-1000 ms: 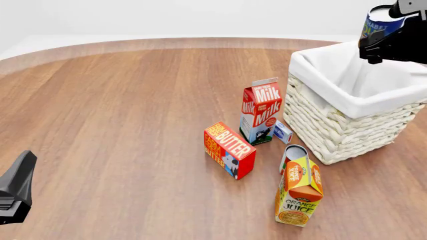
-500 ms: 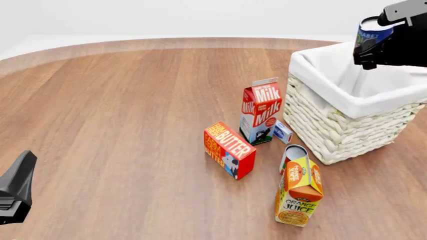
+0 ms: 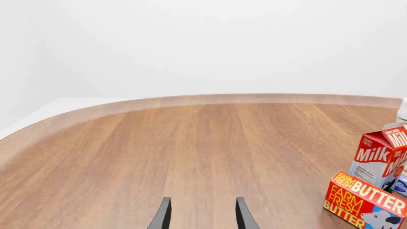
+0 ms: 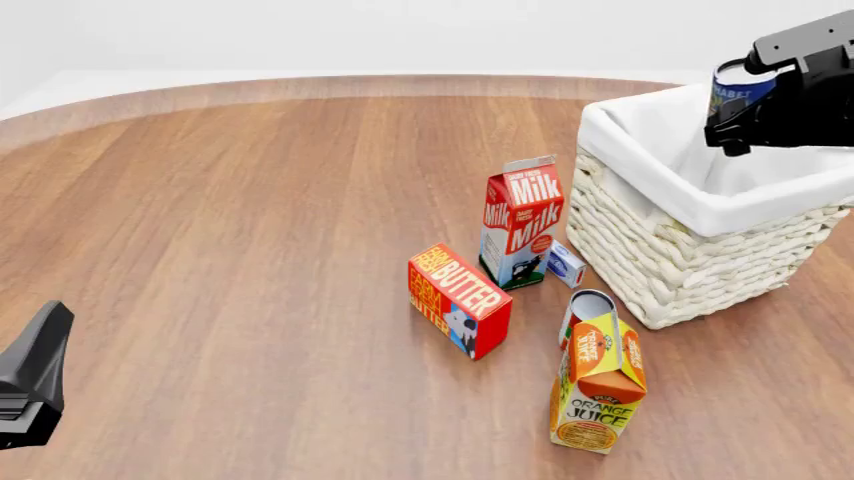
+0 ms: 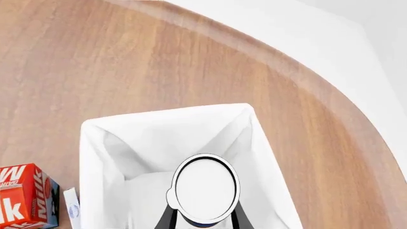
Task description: Pick up the alphabet soup, and put it in the basket.
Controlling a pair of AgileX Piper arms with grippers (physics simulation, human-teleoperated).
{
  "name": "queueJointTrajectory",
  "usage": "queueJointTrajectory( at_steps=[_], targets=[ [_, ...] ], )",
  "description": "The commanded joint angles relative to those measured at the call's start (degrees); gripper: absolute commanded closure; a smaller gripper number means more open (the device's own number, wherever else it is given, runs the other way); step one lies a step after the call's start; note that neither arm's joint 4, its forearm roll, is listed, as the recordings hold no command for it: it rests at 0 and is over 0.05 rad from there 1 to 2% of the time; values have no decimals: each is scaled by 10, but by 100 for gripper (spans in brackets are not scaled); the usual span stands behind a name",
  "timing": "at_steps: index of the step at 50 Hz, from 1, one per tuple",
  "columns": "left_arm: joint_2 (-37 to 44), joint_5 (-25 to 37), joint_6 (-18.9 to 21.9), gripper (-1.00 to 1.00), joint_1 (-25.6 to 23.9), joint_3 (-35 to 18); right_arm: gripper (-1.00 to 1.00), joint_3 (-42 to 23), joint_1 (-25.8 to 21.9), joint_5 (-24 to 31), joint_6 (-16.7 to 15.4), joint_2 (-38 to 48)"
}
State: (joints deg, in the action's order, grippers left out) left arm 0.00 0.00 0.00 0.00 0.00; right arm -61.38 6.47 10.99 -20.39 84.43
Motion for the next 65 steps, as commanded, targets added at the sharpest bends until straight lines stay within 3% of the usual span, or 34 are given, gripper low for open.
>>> queueJointTrajectory(
  at_steps=[1,65],
  targets=[
    [0,0,0,-100,0,0,100,-6,3,-2,8,13],
    [0,0,0,-100,0,0,100,-3,14,-23,-9,95]
  ],
)
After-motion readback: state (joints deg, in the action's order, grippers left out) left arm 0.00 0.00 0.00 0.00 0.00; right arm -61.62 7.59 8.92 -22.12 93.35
